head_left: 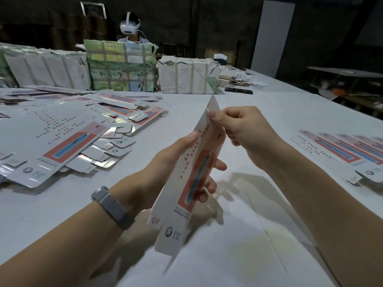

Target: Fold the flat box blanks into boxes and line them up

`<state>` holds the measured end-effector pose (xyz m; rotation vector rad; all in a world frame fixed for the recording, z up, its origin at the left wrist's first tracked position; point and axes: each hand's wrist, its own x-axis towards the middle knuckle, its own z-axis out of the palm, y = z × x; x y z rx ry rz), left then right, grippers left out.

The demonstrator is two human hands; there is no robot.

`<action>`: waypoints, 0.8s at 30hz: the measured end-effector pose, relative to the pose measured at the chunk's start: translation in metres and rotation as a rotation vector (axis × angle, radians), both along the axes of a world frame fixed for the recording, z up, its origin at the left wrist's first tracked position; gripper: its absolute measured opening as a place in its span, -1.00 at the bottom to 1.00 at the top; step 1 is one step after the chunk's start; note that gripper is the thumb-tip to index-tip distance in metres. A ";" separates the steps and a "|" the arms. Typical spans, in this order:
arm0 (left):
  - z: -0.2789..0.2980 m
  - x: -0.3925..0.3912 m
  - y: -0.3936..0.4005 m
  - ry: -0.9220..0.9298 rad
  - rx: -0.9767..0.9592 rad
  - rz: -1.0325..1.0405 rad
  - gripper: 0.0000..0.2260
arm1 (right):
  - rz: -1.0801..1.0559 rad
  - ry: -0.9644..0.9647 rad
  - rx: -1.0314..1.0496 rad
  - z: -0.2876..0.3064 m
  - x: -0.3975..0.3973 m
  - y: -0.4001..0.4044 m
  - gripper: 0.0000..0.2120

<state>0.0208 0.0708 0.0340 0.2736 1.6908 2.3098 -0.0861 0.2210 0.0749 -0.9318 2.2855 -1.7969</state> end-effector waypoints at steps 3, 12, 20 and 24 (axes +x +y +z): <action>0.003 0.000 0.002 -0.026 0.051 -0.039 -0.42 | -0.003 -0.062 -0.009 0.007 0.002 0.002 -0.69; -0.001 0.001 0.005 0.016 -0.013 0.067 -0.49 | -0.032 -0.022 -0.119 0.010 0.007 0.001 -0.73; 0.006 -0.002 0.006 0.360 -0.696 0.526 -0.11 | -0.234 0.214 -0.139 -0.010 0.013 -0.019 -0.71; -0.002 -0.007 0.015 0.538 -0.851 0.706 -0.30 | -0.272 0.324 -0.114 -0.017 0.021 -0.024 -0.77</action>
